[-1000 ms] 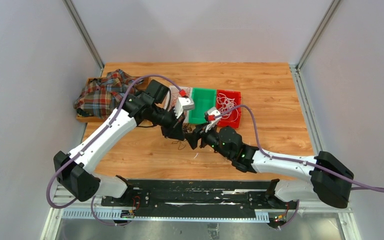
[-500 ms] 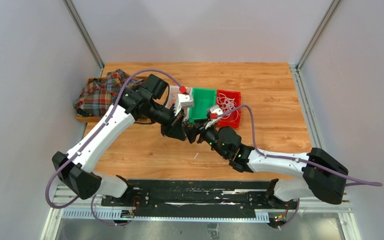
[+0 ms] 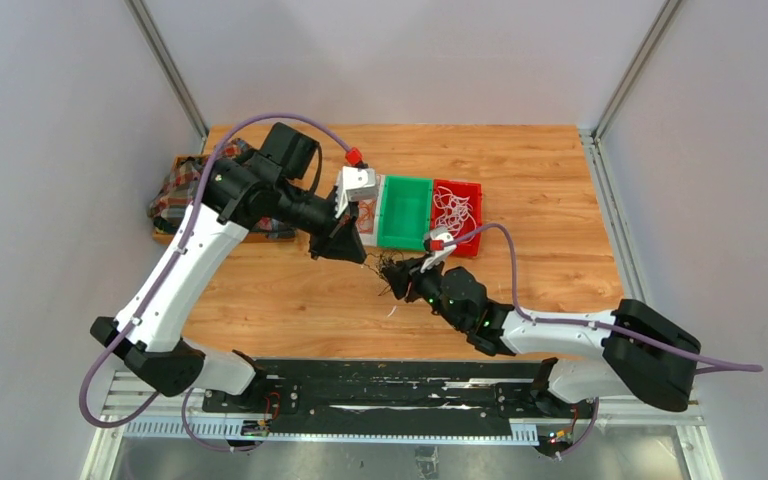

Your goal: Untangle the cables

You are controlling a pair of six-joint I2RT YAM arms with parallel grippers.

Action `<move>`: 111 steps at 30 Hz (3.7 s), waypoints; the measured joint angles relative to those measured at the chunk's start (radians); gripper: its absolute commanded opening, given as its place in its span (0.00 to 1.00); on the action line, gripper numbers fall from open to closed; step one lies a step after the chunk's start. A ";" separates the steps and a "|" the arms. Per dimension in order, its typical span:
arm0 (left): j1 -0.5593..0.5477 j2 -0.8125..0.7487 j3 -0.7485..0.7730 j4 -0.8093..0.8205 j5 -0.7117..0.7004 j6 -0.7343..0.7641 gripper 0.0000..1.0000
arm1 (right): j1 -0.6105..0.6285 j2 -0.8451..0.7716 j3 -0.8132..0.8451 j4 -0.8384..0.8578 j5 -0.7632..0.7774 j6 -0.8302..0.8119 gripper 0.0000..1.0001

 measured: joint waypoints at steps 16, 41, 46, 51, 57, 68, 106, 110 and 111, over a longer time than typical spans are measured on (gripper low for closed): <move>0.000 0.090 0.590 -0.079 -0.217 0.004 0.00 | 0.000 -0.042 -0.075 -0.134 0.021 0.154 0.46; 0.000 -0.108 0.392 0.334 -0.517 0.061 0.00 | 0.000 -0.233 0.059 -0.408 0.024 0.063 0.68; 0.000 -0.101 0.385 0.339 -0.525 0.077 0.00 | 0.000 -0.208 0.099 -0.354 -0.092 -0.012 0.69; 0.000 -0.101 0.385 0.349 -0.530 0.091 0.00 | 0.000 -0.095 0.139 -0.301 -0.183 -0.051 0.70; 0.000 -0.102 0.385 0.350 -0.535 0.113 0.00 | 0.000 0.067 0.240 -0.286 -0.171 -0.084 0.68; 0.000 -0.097 0.441 0.349 -0.557 0.136 0.00 | -0.018 0.241 0.414 -0.214 -0.233 -0.109 0.49; 0.000 -0.188 0.486 0.791 -0.732 0.229 0.00 | -0.101 0.219 0.168 -0.049 -0.391 0.164 0.79; 0.000 -0.187 0.446 0.782 -0.725 0.230 0.00 | -0.072 0.139 0.230 -0.021 -0.434 0.134 0.79; 0.000 -0.185 0.443 0.781 -0.724 0.230 0.00 | -0.063 0.139 0.248 -0.014 -0.444 0.128 0.78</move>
